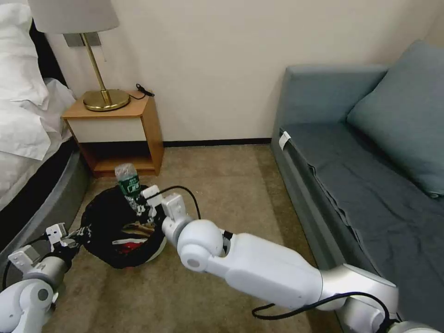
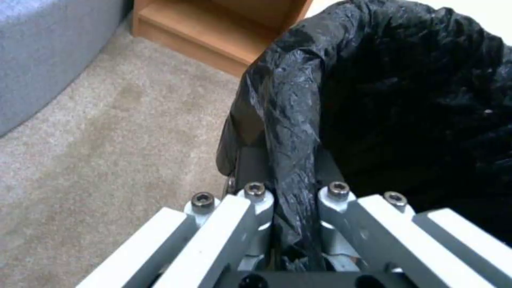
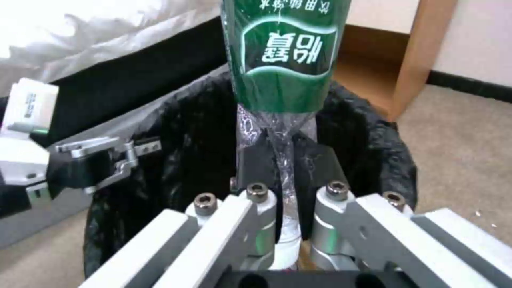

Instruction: Pick up the trash bin, then pick up the garbage on the floor and place it into the trash bin.

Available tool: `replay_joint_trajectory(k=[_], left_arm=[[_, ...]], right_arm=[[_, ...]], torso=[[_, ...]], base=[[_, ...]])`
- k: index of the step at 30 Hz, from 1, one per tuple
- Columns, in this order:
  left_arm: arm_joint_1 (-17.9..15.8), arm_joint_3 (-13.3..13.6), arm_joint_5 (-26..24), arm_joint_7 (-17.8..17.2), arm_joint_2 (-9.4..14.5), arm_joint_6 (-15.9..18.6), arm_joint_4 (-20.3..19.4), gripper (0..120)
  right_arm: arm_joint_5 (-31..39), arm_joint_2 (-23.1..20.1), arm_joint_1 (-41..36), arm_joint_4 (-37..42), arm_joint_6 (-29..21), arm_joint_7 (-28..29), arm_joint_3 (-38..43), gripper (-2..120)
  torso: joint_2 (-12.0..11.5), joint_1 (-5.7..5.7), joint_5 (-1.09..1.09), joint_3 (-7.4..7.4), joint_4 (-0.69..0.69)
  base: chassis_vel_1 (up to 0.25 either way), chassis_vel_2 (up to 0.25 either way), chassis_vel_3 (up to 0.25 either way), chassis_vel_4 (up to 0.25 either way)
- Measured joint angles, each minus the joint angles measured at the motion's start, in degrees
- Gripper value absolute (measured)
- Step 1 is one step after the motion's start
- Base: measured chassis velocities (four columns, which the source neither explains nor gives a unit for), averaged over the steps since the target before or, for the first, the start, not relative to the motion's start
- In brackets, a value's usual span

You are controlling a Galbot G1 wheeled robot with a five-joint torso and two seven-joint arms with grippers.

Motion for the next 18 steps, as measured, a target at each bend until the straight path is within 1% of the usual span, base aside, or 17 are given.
replay_joint_trajectory(k=[9, 11, 13, 14, 15, 18], left_arm=[[-0.1, 0.2, -0.1, 0.0, -0.2, 0.3, -0.5, 5], [-0.1, 0.2, -0.1, 0.0, -0.3, 0.3, -0.6, 5], [0.1, 0.2, -0.1, 0.0, -0.4, 0.4, -0.8, 5], [0.1, 0.2, -0.1, 0.0, -0.5, 0.4, -0.8, 5], [0.1, 0.2, -0.1, 0.0, -0.5, 0.4, -0.8, 5], [0.2, 0.1, -0.1, 0.0, -0.7, 0.4, -0.8, 5]], right_arm=[[-1.6, 0.9, 0.2, -1.4, 0.1, -0.6, -1.7, 4], [-1.9, 0.9, 0.1, -1.6, 0.1, -0.7, -1.8, 6], [-2.8, 0.9, -0.4, -1.7, 0.1, -1.1, -1.8, 17], [-3.0, 0.8, -0.5, -1.7, 0.1, -1.1, -1.8, 20], [-3.0, 0.8, -0.5, -1.7, 0.1, -1.1, -1.8, 20], [-3.3, 0.3, -0.9, -1.0, 0.0, -1.3, -1.7, 36]], torso=[[0.0, 0.0, 0.01, 0.0, 0.0], [0.0, 0.0, 0.01, 0.0, 0.0], [0.0, 0.0, 0.01, 0.0, 0.0], [0.0, 0.0, 0.01, 0.0, 0.0], [0.0, 0.0, 0.01, 0.0, 0.0], [0.0, 0.0, 0.01, 0.0, 0.0]], base=[[0.0, 0.0, 0.0, 0.0], [0.0, 0.0, 0.0, 0.0], [0.0, 0.0, 0.0, 0.0], [0.0, 0.0, 0.0, 0.0], [0.0, 0.0, 0.0, 0.0], [0.0, 0.0, 0.0, 0.0]])
